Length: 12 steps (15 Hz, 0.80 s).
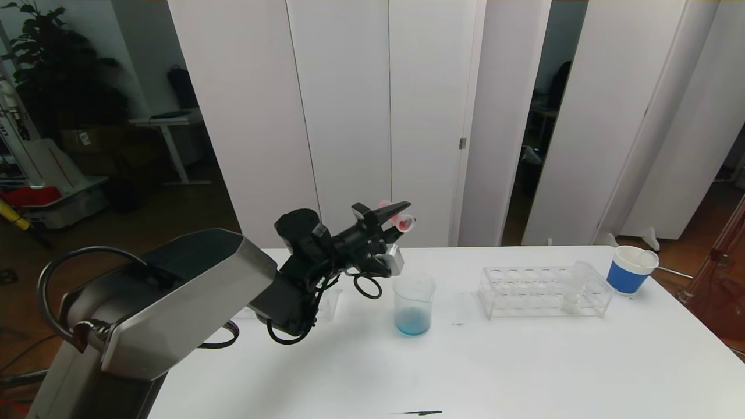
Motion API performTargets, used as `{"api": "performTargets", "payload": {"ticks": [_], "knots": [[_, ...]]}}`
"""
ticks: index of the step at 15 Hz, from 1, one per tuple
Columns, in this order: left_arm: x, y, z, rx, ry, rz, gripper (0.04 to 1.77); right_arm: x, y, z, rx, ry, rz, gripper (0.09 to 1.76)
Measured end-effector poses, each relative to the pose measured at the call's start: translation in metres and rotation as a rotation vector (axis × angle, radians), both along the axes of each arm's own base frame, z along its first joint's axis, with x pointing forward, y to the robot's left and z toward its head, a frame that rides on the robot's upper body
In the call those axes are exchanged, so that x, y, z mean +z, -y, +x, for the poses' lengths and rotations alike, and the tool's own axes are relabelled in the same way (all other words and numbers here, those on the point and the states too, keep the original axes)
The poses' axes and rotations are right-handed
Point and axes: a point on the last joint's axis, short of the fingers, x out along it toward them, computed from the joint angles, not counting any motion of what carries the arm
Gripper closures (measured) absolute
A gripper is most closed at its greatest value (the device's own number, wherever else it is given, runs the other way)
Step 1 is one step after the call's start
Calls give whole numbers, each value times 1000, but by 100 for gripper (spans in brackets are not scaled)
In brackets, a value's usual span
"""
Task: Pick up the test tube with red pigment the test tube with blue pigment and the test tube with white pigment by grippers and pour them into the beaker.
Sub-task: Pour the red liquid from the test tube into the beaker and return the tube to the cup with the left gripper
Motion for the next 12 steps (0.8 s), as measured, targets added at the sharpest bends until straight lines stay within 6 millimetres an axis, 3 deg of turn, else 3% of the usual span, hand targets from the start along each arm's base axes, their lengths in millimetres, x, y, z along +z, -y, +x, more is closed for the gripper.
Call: {"api": "performTargets", "payload": {"ticks": [12], "knots": [[-3,0,3,2,93,19,123,0,0,0,0,0,0,10]]}}
